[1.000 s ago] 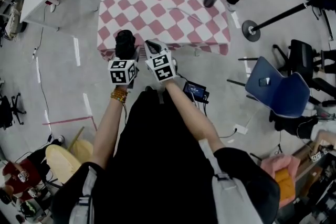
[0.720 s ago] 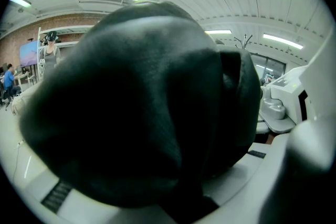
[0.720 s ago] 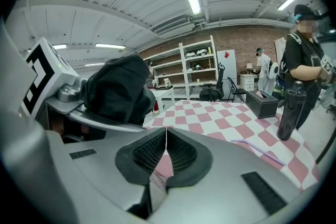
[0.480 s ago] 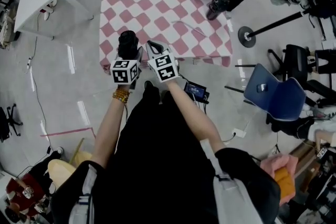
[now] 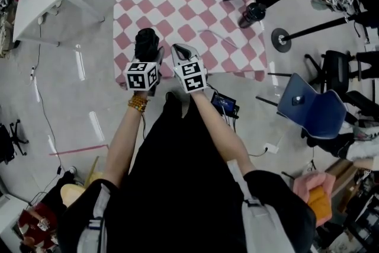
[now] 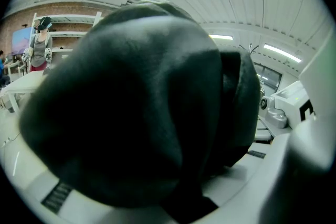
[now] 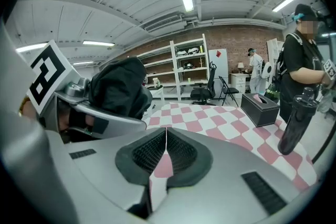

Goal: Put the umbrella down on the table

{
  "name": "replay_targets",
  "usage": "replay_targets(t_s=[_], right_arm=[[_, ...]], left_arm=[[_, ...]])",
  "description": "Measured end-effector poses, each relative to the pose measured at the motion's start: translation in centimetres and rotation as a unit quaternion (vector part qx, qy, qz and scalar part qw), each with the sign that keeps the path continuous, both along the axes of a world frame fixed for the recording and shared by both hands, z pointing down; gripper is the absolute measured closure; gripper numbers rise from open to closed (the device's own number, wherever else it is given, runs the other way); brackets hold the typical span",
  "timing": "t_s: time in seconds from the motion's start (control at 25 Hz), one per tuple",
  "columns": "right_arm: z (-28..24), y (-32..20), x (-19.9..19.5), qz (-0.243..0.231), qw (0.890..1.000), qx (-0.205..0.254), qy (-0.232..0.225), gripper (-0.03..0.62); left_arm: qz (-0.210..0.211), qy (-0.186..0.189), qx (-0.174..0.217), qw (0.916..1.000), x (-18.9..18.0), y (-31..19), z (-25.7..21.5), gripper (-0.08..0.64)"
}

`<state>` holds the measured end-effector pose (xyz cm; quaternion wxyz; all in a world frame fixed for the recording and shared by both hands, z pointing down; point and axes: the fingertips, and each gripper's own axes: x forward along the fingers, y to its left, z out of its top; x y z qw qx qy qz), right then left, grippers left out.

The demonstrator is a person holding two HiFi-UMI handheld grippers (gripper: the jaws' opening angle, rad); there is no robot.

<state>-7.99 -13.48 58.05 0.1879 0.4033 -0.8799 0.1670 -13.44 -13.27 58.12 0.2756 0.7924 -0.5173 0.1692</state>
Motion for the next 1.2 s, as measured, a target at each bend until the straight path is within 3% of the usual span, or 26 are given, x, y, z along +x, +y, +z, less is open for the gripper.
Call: replay_targets(t_s=[0.48,0.8,1.2], right_arm=[[2.1,-11.2,3.6,-0.035,0.999,-0.034,-0.014,0.575],[3.4,-14.6,2.0,-0.050,0.998,-0.042,-0.005,0.575],[4.0,-17.1,0.8,-0.035,0.998,-0.047,0.001,0.575]], left_arm=[[-0.052,-0.014,-0.030,0.9981,2.6,-10.4,2.1,0.408],[-0.032,-0.027,-0.046,0.9981,2.1,-15.9,4.1,0.405],[0.005,-0.034,-0.079,0.9963,2.1,-18.9,7.7,0.396]])
